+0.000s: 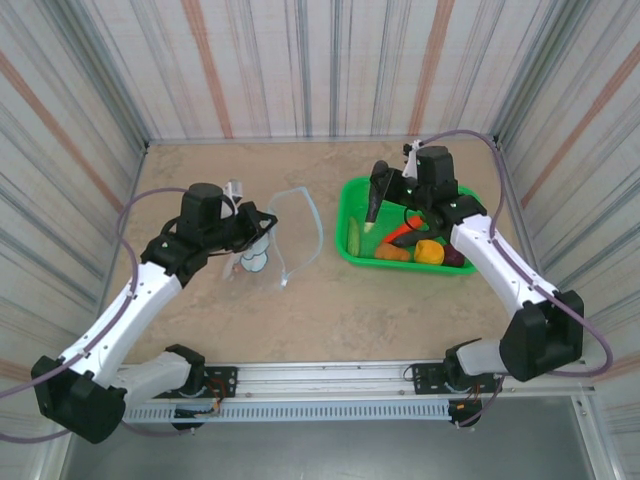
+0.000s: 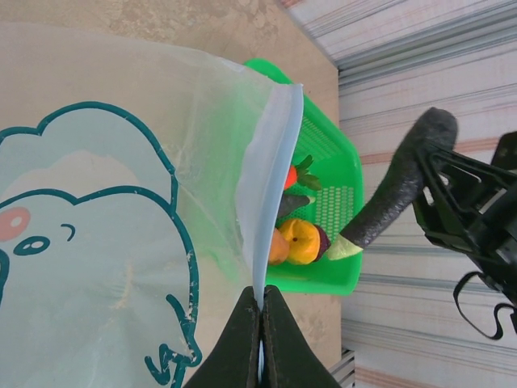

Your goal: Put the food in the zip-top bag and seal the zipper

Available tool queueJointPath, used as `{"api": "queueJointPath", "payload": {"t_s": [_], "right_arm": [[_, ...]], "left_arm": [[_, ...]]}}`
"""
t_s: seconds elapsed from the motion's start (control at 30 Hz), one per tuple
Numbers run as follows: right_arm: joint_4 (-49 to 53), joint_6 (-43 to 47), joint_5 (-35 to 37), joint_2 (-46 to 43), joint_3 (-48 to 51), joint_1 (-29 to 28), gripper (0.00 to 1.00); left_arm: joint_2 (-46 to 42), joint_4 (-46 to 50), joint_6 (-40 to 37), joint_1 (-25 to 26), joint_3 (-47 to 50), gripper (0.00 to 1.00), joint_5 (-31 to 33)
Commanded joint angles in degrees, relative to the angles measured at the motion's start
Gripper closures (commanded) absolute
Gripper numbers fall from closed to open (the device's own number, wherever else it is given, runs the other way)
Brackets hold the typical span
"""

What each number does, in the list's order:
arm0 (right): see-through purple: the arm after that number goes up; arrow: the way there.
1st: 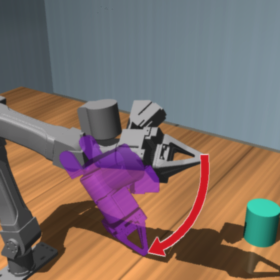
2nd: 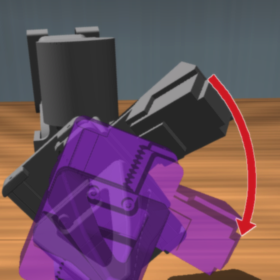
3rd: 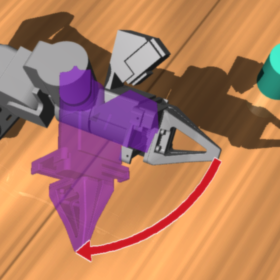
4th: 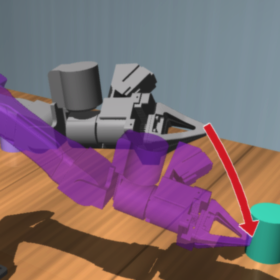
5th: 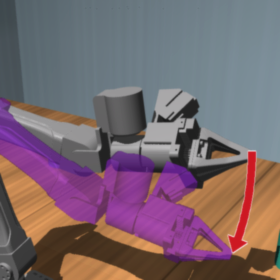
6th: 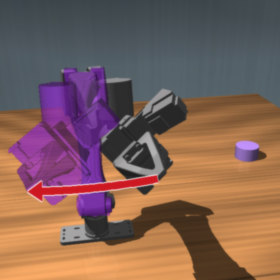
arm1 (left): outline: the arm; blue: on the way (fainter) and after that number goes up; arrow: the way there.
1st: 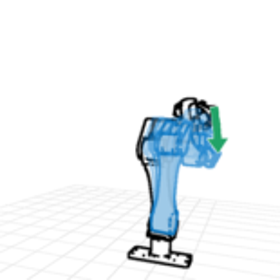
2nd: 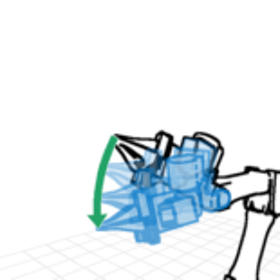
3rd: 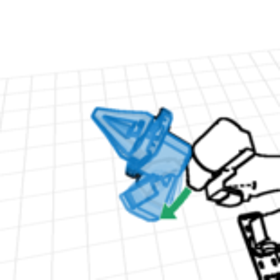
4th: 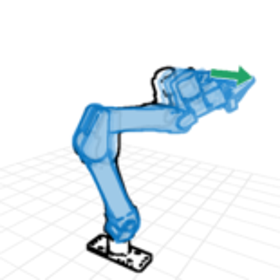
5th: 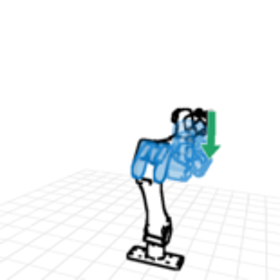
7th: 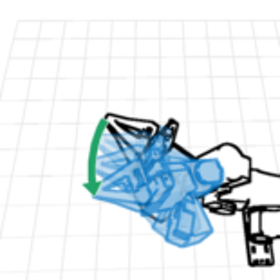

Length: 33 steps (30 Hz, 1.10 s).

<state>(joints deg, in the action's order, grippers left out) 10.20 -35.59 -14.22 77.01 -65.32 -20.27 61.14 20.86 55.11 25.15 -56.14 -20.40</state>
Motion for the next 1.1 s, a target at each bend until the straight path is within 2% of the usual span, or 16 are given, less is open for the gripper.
{"api": "queueJointPath", "payload": {"t_s": [0.0,0.17,0.37,0.5,0.73,0.8,1.0,1.07], "right_arm": [[-9.65,-3.14,-2.37,-3.39,1.20,-3.81,0.74],[-18.96,-1.34,4.87,-4.78,2.37,-13.60,0.74],[-32.58,-1.30,12.31,-1.76,5.99,-21.09,0.75],[-37.51,-2.88,15.95,1.64,7.80,-24.02,0.76],[-36.80,-8.63,15.24,5.00,9.52,-27.17,0.74],[-36.74,-10.58,14.39,5.22,10.84,-27.46,0.71],[-27.57,-11.53,11.23,6.74,8.82,-27.65,0.45],[-25.04,-10.59,11.65,6.42,7.94,-27.60,0.43]], "left_arm": [[1.02,-3.24,2.64,0.25,-0.11,1.00,-1.77],[1.90,-5.04,4.32,0.25,-0.41,1.00,-2.76],[1.62,-6.74,6.48,0.25,-0.88,1.00,-2.75],[1.37,-8.08,8.28,0.25,-1.08,1.00,-2.21],[0.31,-9.78,9.14,0.14,-1.26,1.00,-0.09],[-0.06,-10.18,9.15,0.13,-1.03,1.00,0.49],[0.07,-11.48,9.80,0.16,-0.55,1.00,0.90],[0.20,-11.57,10.09,0.16,-0.35,1.00,0.57]]}}
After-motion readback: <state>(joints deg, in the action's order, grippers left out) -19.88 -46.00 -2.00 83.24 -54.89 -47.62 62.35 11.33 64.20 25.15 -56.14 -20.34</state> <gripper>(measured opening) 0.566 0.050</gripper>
